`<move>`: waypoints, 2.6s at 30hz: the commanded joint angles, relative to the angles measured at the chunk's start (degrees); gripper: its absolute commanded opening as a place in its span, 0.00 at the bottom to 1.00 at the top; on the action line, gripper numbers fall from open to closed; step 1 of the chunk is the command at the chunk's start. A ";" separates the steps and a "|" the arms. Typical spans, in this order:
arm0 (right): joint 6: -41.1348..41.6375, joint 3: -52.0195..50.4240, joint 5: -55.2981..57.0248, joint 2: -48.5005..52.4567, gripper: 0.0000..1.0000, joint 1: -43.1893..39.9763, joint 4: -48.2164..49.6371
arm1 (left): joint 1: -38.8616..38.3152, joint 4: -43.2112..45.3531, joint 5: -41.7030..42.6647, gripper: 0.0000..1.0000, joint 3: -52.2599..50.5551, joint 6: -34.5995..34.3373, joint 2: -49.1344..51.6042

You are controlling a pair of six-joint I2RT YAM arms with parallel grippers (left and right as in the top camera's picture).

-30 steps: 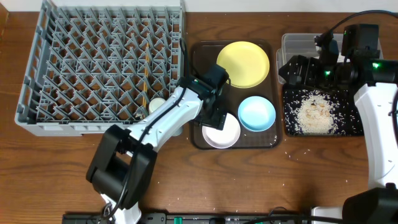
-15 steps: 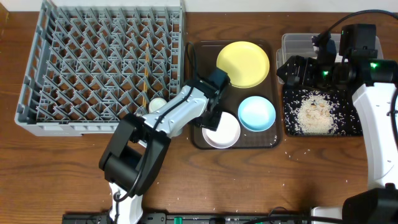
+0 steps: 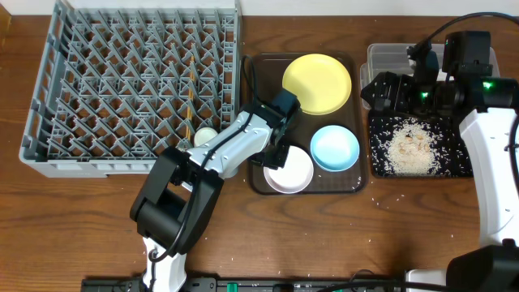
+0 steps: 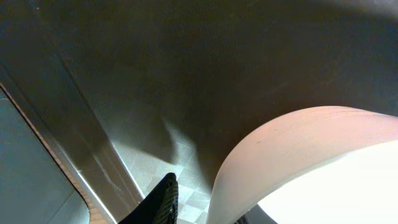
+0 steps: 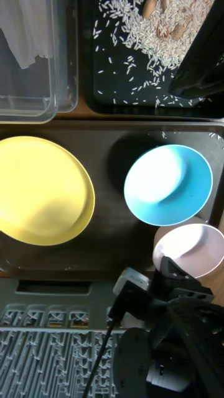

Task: Sort waste into correct bins and load items into the dishwasher
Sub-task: 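Reach left gripper to the white bowl and grasp its rim, then lift white bowl with left gripper and place it in dish rack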

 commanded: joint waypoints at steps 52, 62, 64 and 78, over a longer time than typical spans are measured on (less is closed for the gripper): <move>-0.39 0.15 -0.44 -1.05 0.99 0.81 0.09 | 1.75 6.67 -64.43 0.07 0.50 -0.26 -23.45; -0.39 0.15 -0.44 -1.05 0.99 0.81 0.11 | 6.73 14.27 -79.71 0.07 0.48 -0.22 -17.00; -0.39 0.15 -0.44 -1.05 0.99 0.81 0.09 | 6.80 16.26 -84.26 0.07 0.48 -0.20 -14.29; -0.39 0.15 -0.44 -1.05 0.99 0.81 0.11 | 6.64 19.52 -95.91 0.07 0.48 -1.57 1.11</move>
